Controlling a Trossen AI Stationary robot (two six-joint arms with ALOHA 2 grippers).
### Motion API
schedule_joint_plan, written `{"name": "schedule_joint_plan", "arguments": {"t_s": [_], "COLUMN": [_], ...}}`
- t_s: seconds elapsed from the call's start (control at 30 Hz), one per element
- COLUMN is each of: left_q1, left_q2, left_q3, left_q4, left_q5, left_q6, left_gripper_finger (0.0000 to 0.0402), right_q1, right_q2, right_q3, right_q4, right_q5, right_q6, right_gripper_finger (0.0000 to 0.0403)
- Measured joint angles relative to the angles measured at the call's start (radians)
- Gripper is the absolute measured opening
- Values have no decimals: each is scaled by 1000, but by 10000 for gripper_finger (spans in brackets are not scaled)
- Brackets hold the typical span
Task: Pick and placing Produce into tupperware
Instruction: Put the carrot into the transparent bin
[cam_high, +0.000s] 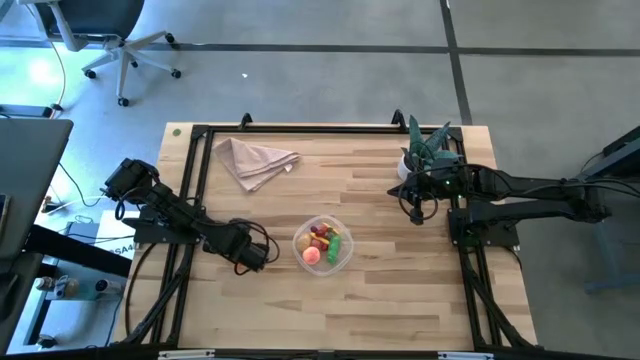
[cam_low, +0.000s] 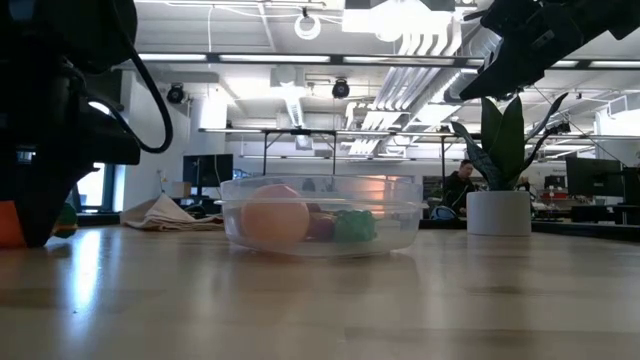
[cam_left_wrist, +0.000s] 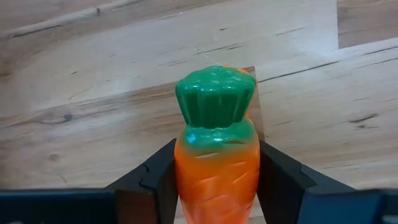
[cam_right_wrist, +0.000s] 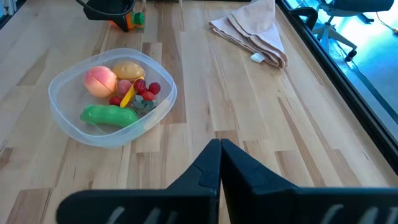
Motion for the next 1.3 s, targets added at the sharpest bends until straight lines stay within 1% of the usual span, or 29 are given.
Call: {"name": "schedule_joint_plan", "arguments": {"t_s": [0.07, 0.23, 0.3, 0.4, 0.57, 0.67, 0.93, 1.3], "left_q1": [0, 0, 0, 0, 1, 1, 1, 1], "left_q2": [0, 0, 0, 0, 0, 0, 1, 0], "left_q3": [0, -1, -1, -1, -1, -1, -1, -1], "left_q4": [0, -3, -4, -4, -1, -2, -2, -3], "left_q5": [-1, -3, -3, -3, -3, -3, -3, -8], "left_q6": [0, 10, 15, 15, 14, 8, 11, 19], "left_gripper_finger": [160, 189, 194, 191, 171, 167, 179, 180], "right_q1": [0, 0, 0, 0, 0, 0, 0, 0], "right_q2": [0, 0, 0, 0, 0, 0, 0, 0], "right_q3": [0, 0, 0, 0, 0, 0, 0, 0], "right_q4": [0, 0, 0, 0, 0, 0, 0, 0], "right_q5": [0, 0, 0, 0, 0, 0, 0, 0], "right_q6": [0, 0, 0, 0, 0, 0, 0, 0], "right_gripper_finger": [0, 0, 0, 0, 0, 0, 0, 0]}}
